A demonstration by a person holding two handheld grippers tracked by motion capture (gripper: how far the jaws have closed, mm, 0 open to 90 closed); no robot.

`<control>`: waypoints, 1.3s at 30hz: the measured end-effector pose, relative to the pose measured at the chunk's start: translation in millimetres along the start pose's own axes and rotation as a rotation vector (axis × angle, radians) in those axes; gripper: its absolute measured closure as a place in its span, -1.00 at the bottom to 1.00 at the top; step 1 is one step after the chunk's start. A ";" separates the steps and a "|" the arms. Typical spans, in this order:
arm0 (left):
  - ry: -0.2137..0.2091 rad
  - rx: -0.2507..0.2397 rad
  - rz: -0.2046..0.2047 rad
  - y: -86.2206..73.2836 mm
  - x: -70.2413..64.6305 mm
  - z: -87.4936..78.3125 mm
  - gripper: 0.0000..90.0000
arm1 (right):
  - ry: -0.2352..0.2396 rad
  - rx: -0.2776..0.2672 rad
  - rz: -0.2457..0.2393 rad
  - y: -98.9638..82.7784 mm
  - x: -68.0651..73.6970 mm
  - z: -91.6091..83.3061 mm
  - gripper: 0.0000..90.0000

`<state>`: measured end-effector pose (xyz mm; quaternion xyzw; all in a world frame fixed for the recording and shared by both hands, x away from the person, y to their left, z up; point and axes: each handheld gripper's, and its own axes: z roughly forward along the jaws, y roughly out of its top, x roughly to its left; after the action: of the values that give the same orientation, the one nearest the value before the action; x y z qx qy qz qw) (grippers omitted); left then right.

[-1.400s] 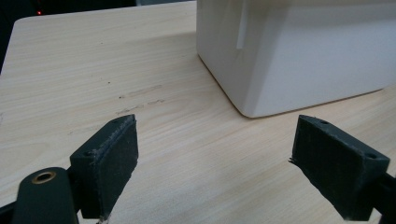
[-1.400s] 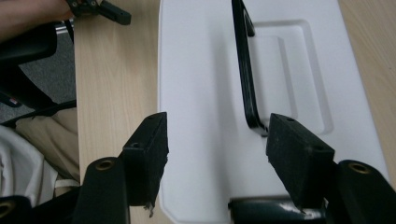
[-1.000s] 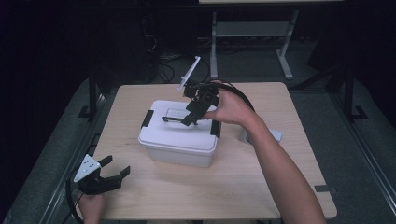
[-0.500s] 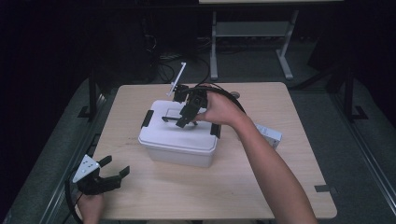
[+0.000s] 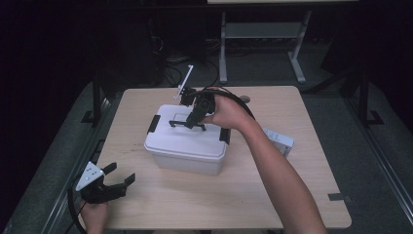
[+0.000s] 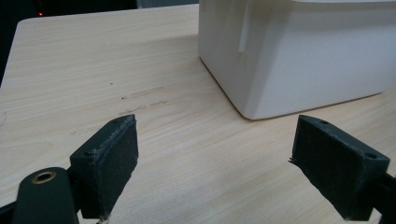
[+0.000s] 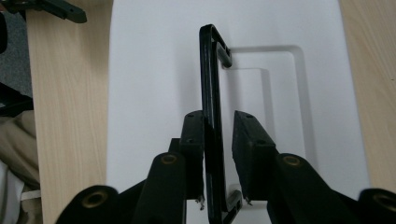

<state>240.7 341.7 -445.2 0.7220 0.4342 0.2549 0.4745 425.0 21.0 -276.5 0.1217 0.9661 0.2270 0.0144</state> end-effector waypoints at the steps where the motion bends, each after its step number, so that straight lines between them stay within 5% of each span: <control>1: 0.000 0.000 -0.001 0.0 0.0 0.0 -0.70 | 0.002 0.001 0.000 0.1 -0.5 0.2 0.66; 39: 0.001 -0.005 -0.006 -0.3 0.3 -0.6 -0.70 | -0.005 -0.024 0.004 -1.4 -8.6 -2.9 0.82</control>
<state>240.4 342.3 -445.2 0.7194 0.4363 0.2549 0.4767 432.8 16.5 -274.8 0.1243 0.9630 0.2383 0.0179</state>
